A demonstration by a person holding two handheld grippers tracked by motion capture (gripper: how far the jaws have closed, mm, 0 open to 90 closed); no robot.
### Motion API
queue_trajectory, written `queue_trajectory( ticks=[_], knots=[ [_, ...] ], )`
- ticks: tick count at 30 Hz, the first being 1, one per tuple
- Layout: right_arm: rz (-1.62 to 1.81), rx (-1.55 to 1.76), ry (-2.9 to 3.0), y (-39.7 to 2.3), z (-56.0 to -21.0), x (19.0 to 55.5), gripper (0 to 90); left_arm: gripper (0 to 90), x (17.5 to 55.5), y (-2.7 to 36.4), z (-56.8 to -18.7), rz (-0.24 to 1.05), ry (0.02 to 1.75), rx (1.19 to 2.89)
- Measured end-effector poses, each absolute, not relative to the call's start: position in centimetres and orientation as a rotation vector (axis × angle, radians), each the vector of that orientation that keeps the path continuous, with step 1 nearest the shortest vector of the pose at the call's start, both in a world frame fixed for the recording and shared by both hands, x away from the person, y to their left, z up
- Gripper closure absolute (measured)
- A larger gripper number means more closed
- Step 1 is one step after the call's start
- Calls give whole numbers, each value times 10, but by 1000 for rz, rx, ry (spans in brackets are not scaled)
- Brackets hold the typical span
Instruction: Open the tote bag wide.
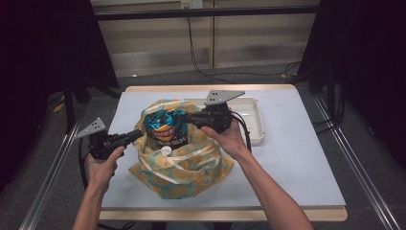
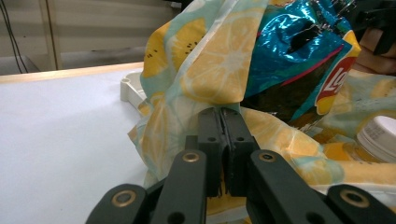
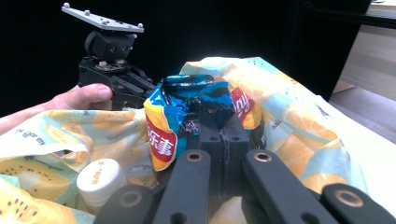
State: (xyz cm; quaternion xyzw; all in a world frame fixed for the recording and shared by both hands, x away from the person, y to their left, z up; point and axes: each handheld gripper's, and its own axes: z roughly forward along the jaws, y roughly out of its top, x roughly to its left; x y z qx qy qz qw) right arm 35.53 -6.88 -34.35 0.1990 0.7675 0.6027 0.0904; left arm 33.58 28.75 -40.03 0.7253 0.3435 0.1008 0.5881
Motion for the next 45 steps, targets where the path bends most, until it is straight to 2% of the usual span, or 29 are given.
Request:
queue_trajectory(
  ticks=[7, 10, 14, 20, 27, 31, 38, 40, 42, 45],
  knots=[
    [1795, 573, 2287, -70, -334, 349, 900, 832, 336, 292, -400, 243, 808, 1675],
    [1809, 570, 2284, -73, -331, 346, 900, 717, 334, 292, -396, 260, 823, 1672],
    [1831, 571, 2272, -75, -328, 344, 900, 622, 329, 289, -384, 276, 774, 1663],
    [1855, 539, 2255, -77, -316, 338, 900, 578, 320, 279, -364, 287, 673, 1649],
    [1881, 521, 2243, -80, -307, 334, 900, 360, 318, 265, -355, 276, 620, 1671],
    [1899, 504, 2220, -82, -298, 331, 900, 296, 321, 263, -362, 257, 652, 1688],
    [1919, 502, 2198, -86, -284, 330, 900, 300, 327, 263, -377, 222, 685, 1723],
    [1923, 498, 2196, -87, -281, 330, 900, 354, 328, 263, -381, 217, 698, 1738],
    [1925, 502, 2190, -87, -278, 330, 900, 553, 328, 264, -385, 211, 703, 1745],
    [1928, 512, 2179, -87, -274, 331, 900, 784, 328, 267, -389, 218, 715, 1749]
  ],
)
